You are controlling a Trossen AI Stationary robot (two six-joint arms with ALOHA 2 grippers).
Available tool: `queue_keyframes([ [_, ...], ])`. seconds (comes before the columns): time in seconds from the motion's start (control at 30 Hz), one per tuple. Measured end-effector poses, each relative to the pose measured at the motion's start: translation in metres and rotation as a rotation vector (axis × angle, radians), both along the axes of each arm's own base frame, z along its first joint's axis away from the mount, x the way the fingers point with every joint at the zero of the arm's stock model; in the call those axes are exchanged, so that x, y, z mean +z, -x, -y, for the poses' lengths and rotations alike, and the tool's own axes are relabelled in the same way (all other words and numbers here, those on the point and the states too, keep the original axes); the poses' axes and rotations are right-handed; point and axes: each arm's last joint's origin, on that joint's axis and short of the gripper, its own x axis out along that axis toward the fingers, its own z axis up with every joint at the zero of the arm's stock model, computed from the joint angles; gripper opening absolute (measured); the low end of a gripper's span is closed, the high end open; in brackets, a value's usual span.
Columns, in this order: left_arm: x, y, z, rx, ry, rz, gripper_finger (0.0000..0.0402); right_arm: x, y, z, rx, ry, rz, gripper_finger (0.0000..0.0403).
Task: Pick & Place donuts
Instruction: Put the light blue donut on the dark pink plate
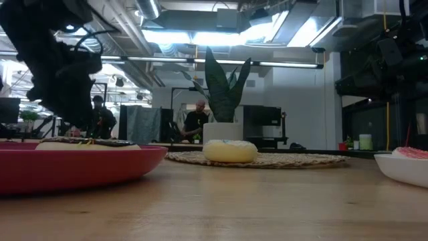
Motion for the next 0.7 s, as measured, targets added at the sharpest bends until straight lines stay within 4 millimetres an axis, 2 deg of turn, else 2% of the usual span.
queue_keyframes([
  [0.23,-0.014,0.005,-0.004,0.039,0.018,-0.013,0.0228,0.0,0.0,0.0,0.0,-0.001,0.001,0.014],
  [0.7,-0.042,0.001,-0.002,-0.028,0.043,0.056,0.0228,0.0,0.0,0.0,0.0,0.0,0.0,0.014],
])
